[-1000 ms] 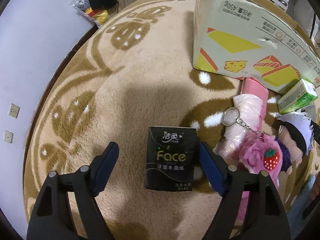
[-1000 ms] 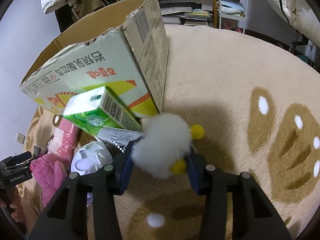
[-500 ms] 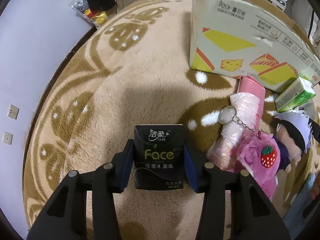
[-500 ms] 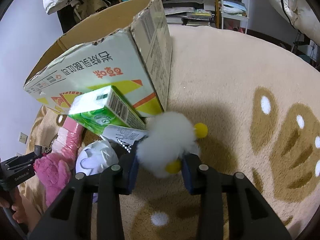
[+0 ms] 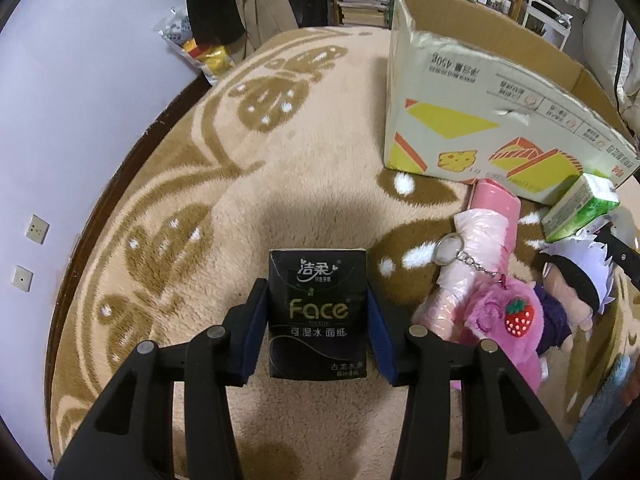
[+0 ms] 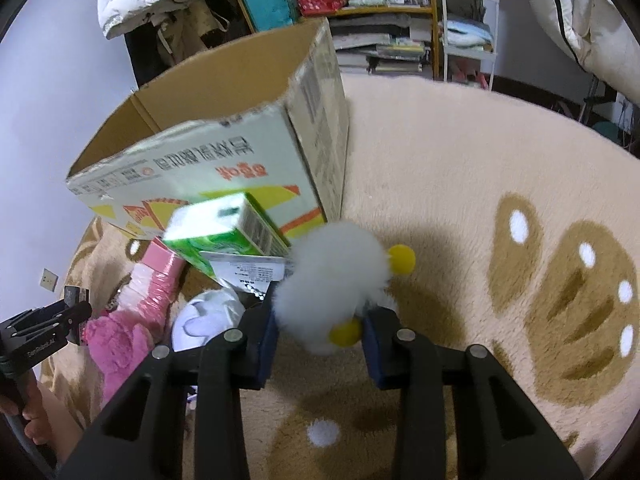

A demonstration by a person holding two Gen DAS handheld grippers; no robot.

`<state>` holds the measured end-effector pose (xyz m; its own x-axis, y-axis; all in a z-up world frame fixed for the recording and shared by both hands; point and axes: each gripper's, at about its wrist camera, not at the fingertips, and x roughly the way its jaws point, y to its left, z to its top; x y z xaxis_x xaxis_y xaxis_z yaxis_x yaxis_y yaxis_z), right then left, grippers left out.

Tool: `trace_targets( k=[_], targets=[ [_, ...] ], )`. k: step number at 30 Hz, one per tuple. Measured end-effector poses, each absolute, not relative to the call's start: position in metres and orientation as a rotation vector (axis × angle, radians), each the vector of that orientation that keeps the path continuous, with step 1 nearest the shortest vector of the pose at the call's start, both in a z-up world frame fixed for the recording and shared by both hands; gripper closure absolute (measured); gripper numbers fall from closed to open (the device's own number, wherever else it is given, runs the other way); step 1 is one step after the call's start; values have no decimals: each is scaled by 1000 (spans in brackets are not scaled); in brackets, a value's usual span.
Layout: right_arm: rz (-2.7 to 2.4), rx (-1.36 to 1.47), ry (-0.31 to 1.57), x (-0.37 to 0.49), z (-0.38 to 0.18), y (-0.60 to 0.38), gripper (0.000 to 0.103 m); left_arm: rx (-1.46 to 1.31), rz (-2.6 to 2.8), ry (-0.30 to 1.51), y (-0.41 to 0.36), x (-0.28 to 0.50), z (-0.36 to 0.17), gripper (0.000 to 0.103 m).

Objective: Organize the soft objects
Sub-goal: 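Drop the tissue pack into the box with left tool while right tool releases the chick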

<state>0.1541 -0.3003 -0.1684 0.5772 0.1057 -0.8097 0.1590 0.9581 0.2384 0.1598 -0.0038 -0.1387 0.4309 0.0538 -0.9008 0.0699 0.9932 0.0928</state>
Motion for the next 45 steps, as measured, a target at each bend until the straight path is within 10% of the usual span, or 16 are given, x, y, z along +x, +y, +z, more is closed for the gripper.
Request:
trace_targets(
  k=[45],
  targets=[
    [35, 174, 453, 172, 21, -279, 65, 233, -83, 670, -83, 215, 13, 58]
  ],
)
